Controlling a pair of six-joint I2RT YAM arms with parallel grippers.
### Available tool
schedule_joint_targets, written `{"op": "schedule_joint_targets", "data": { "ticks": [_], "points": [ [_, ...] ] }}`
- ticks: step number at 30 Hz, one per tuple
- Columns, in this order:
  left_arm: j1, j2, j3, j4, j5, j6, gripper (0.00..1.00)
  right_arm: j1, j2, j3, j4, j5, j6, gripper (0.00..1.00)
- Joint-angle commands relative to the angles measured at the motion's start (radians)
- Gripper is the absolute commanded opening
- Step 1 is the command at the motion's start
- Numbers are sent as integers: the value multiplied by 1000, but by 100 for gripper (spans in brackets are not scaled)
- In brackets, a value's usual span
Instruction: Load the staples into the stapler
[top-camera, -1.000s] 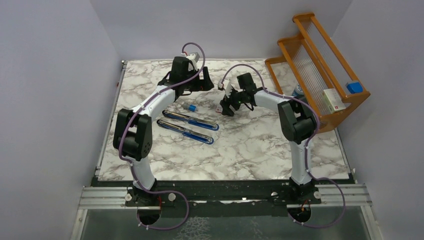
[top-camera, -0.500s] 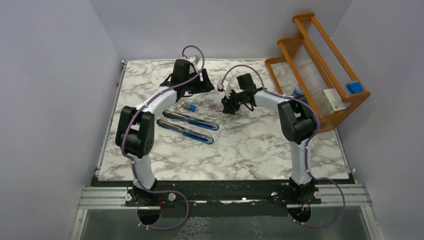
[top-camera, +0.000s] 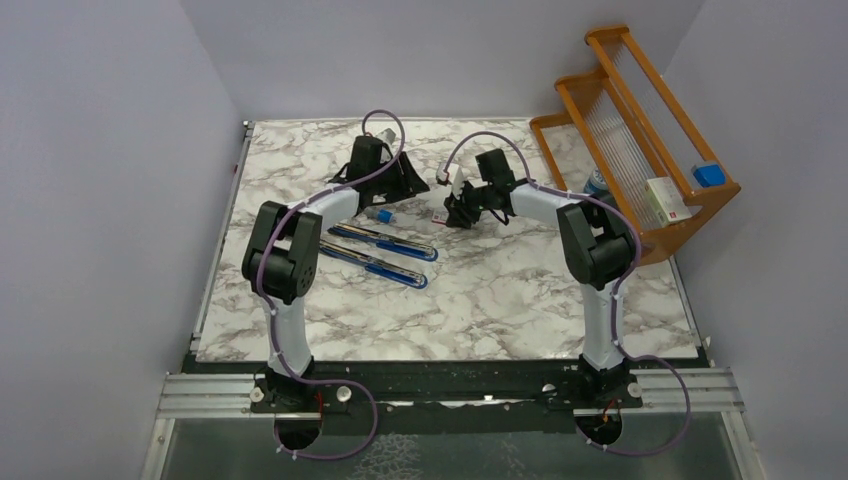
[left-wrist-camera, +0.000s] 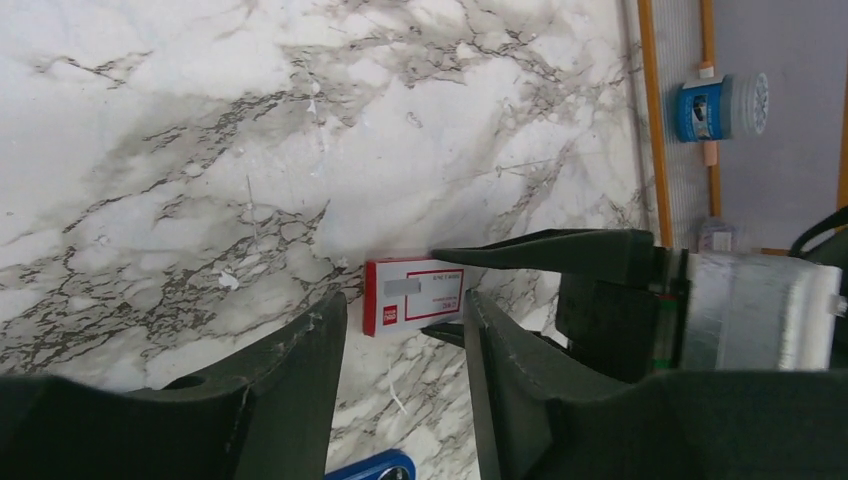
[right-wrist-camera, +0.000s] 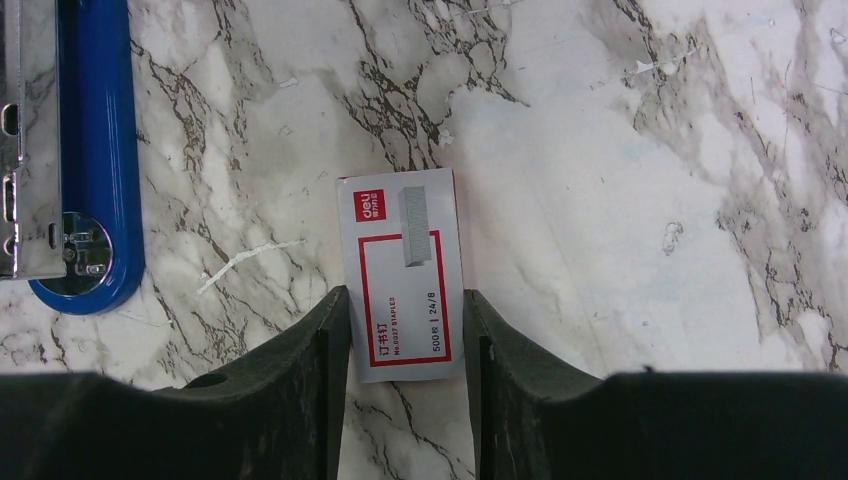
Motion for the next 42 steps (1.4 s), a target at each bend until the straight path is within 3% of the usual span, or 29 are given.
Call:
{"op": "schedule_joint_targets", "data": {
  "ticks": [1, 7, 42],
  "points": [
    [7, 53, -13, 117, 44, -68, 46, 7, 17, -46, -91, 29, -15, 41],
    [8, 126, -13, 202, 103, -92, 33, 7, 16, -41, -109, 38, -26, 41],
    [18, 216, -56, 300, 235, -108, 26, 8, 21, -41, -118, 75, -8, 40]
  ]
}}
